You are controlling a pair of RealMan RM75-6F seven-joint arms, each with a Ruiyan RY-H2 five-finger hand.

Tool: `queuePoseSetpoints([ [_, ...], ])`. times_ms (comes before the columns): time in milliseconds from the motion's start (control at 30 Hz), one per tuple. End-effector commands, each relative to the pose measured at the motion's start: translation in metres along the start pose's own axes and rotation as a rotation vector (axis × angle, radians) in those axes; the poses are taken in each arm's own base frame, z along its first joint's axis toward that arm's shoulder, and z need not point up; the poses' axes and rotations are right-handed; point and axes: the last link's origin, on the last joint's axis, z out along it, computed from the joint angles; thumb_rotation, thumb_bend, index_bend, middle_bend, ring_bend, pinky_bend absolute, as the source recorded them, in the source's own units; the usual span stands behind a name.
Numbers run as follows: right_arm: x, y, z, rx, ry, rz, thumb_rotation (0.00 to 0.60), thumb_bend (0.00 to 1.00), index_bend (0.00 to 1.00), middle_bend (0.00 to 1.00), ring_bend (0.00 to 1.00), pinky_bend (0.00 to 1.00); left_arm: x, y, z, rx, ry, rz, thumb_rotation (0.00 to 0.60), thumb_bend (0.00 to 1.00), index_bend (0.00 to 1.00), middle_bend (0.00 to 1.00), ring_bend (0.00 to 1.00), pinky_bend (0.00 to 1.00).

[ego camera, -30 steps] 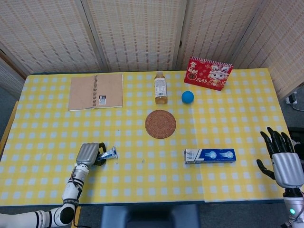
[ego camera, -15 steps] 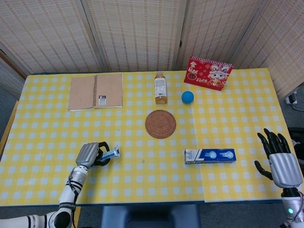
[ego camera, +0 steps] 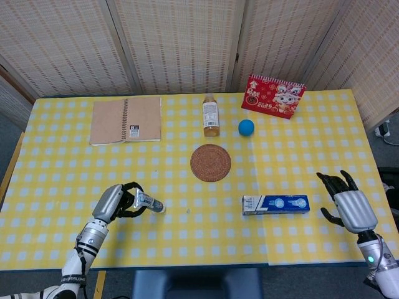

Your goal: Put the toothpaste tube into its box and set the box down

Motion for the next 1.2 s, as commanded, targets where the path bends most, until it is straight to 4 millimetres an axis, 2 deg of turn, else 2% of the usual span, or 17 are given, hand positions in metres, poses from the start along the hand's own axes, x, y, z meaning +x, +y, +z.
queuePoseSetpoints([
  [33, -0.005, -0.013, 0.010, 0.047, -0.061, -0.021, 0.600, 0.34, 0.15, 0.22, 0.19, 0.06, 0.006, 0.009, -0.009, -0.021, -0.069, -0.100, 0.600, 0.76, 0.81, 1.00, 1.00, 1.00],
  [367, -0.029, -0.040, 0.043, 0.066, -0.191, -0.024, 0.600, 0.35, 0.15, 0.22, 0.19, 0.10, 0.014, 0.019, -0.017, -0.058, -0.102, -0.163, 0.600, 0.77, 0.81, 1.00, 1.00, 1.00],
  [833, -0.056, -0.067, 0.063, 0.073, -0.301, -0.076, 0.600, 0.35, 0.17, 0.22, 0.20, 0.12, 0.027, 0.016, -0.018, -0.060, -0.101, -0.167, 0.600, 0.77, 0.81, 1.00, 1.00, 1.00],
  [1200, -0.071, -0.075, 0.069, 0.071, -0.285, -0.072, 0.600, 0.35, 0.32, 0.30, 0.30, 0.24, 0.032, 0.014, -0.019, -0.058, -0.095, -0.160, 0.600, 0.77, 0.82, 1.00, 1.00, 1.00],
])
